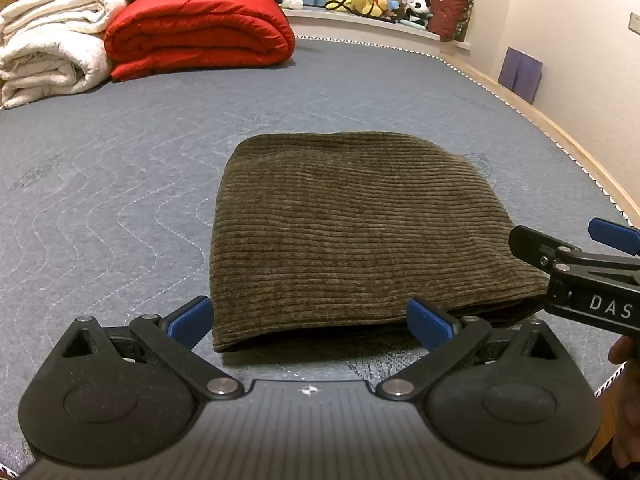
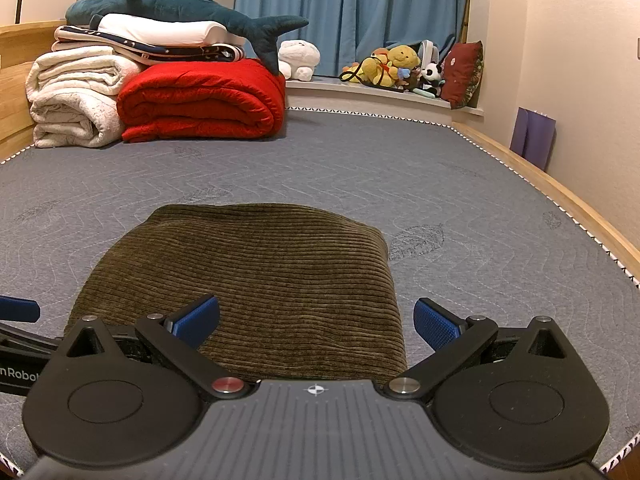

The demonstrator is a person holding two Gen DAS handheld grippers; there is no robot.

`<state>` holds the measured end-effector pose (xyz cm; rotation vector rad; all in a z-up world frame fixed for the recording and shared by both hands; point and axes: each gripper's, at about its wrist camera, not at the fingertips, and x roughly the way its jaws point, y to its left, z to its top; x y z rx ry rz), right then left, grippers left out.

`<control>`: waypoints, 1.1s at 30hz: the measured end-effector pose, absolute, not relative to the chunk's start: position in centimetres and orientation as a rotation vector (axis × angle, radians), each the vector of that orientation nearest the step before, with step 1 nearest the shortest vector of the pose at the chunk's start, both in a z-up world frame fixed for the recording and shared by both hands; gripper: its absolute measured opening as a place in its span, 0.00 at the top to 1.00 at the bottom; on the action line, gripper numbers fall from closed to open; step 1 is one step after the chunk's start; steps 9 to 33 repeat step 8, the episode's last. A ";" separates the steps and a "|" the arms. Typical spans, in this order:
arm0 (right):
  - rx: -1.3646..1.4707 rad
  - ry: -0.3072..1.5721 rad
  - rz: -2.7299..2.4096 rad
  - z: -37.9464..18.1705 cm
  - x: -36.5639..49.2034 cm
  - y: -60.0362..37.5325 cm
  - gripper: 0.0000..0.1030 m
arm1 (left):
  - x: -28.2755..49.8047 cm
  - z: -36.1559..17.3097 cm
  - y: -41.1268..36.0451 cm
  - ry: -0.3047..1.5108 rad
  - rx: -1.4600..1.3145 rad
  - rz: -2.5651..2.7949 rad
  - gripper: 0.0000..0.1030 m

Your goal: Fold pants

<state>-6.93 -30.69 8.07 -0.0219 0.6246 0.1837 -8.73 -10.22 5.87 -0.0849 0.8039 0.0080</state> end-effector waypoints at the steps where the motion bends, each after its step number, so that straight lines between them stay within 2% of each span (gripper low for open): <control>1: -0.021 0.624 0.184 8.1 -6.9 -30.7 0.01 | -8.7 5.9 -10.2 0.803 -0.084 0.008 0.00; 33: -0.018 0.621 0.187 8.4 -6.9 -30.8 0.01 | -8.6 5.8 -10.1 0.805 -0.088 0.007 0.00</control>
